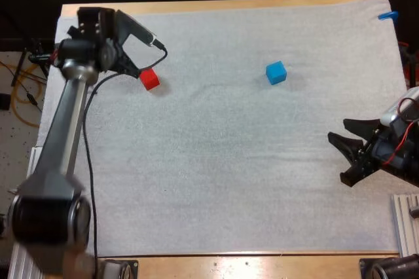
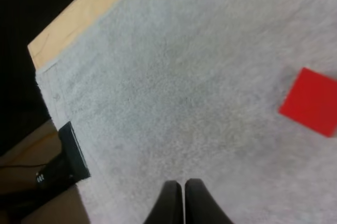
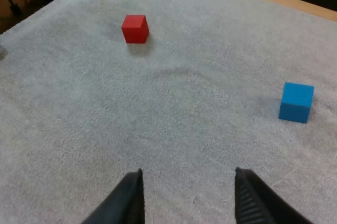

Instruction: Stack red cube on blue cube

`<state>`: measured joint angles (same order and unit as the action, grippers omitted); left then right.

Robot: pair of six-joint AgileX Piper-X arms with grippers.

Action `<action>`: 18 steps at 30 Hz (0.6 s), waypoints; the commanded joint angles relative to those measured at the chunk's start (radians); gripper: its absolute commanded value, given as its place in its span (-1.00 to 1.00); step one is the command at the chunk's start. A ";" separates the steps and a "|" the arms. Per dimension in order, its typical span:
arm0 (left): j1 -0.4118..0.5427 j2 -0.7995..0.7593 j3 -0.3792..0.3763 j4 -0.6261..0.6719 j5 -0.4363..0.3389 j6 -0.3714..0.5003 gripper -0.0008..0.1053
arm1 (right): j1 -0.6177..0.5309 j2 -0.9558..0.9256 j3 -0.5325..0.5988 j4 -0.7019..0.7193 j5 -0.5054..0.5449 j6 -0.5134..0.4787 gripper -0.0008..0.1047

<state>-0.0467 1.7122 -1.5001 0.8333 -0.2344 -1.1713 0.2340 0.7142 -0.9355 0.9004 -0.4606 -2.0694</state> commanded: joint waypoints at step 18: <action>-0.028 0.279 -0.053 -0.167 -0.119 0.209 -0.98 | 0.002 -0.005 -0.008 -0.006 -0.007 0.004 -0.22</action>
<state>-0.0709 1.9808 -1.5472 0.6793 -0.3151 -0.9642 0.2340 0.7142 -0.9355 0.9004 -0.4606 -2.0641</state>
